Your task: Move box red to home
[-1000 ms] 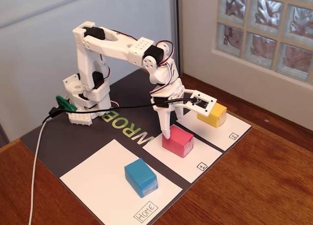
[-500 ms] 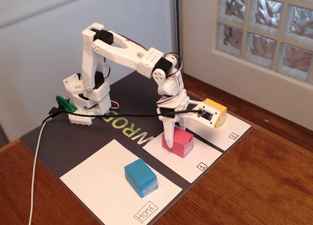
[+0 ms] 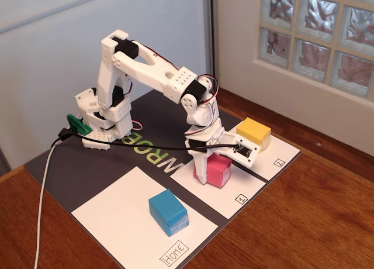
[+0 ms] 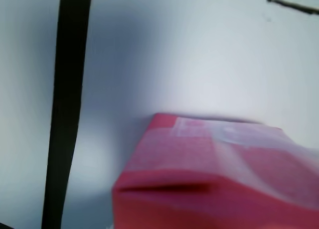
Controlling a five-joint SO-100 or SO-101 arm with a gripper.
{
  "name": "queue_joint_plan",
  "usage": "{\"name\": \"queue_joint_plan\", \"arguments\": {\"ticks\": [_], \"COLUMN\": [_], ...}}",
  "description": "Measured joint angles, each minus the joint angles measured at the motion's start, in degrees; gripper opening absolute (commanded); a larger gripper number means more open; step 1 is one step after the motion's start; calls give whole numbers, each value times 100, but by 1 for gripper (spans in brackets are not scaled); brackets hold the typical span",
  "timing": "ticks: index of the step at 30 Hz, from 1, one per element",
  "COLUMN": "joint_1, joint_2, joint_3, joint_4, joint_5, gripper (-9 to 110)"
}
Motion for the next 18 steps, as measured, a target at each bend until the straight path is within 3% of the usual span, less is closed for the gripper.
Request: {"name": "queue_joint_plan", "arguments": {"ticks": [2,18], "joint_1": [35,378], "joint_2": [0,624], "joint_3": [0,9], "joint_4": [0,677], "joint_5": [-18,-167], "gripper": [0,-1]}}
